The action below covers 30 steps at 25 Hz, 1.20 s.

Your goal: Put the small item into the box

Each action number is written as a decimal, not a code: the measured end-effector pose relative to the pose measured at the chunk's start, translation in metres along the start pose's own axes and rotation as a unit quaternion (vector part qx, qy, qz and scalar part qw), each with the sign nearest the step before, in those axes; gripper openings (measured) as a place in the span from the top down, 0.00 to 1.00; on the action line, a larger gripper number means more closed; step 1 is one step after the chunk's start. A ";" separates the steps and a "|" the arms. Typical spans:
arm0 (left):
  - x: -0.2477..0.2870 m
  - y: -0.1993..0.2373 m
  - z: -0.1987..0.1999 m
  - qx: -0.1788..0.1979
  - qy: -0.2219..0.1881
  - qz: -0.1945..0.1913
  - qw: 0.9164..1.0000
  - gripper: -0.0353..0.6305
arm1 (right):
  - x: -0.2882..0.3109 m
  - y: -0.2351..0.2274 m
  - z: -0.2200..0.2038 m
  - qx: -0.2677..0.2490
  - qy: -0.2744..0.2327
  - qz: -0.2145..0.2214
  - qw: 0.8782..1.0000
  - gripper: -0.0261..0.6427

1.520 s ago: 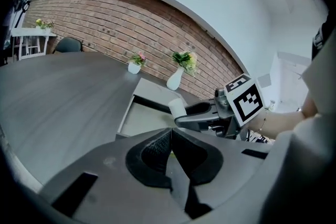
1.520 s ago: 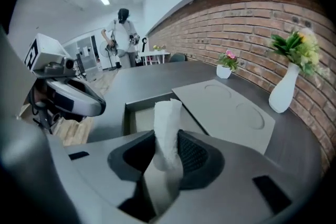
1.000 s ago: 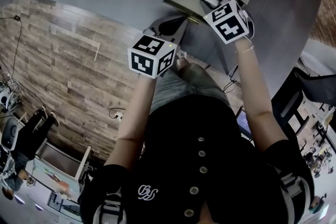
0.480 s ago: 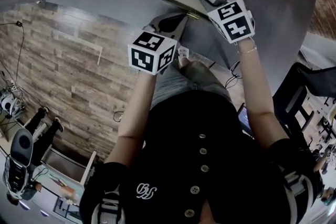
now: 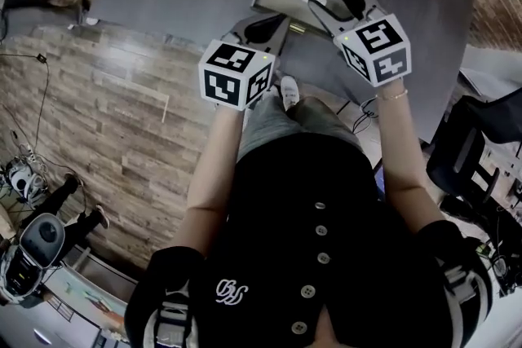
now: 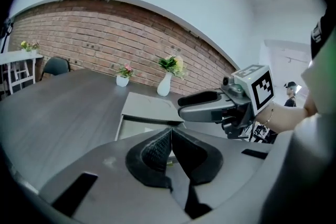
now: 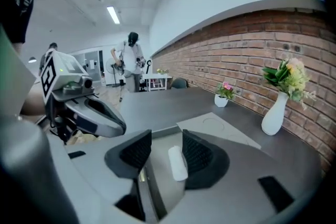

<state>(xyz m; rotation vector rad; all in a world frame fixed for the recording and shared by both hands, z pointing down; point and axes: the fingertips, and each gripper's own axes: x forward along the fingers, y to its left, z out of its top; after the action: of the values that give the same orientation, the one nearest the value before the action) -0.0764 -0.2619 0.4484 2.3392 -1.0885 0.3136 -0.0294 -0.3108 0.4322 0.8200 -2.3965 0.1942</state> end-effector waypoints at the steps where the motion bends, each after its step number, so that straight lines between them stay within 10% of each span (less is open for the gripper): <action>1: -0.002 -0.001 0.006 0.012 -0.003 0.000 1.000 0.92 | -0.006 0.004 0.006 0.004 -0.014 0.007 1.000 0.68; 14: -0.037 -0.037 0.049 0.061 -0.070 -0.007 0.996 0.93 | -0.072 0.037 0.031 0.076 -0.132 0.019 0.988 0.95; 30: -0.033 -0.068 0.025 0.072 -0.035 -0.031 0.996 0.93 | -0.091 0.067 0.024 0.162 -0.181 0.026 0.970 0.96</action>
<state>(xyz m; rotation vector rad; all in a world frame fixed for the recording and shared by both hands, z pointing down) -0.0464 -0.2186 0.3881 2.5242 -1.0542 0.2985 -0.0234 -0.2179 0.3633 1.0111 -2.7761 0.5072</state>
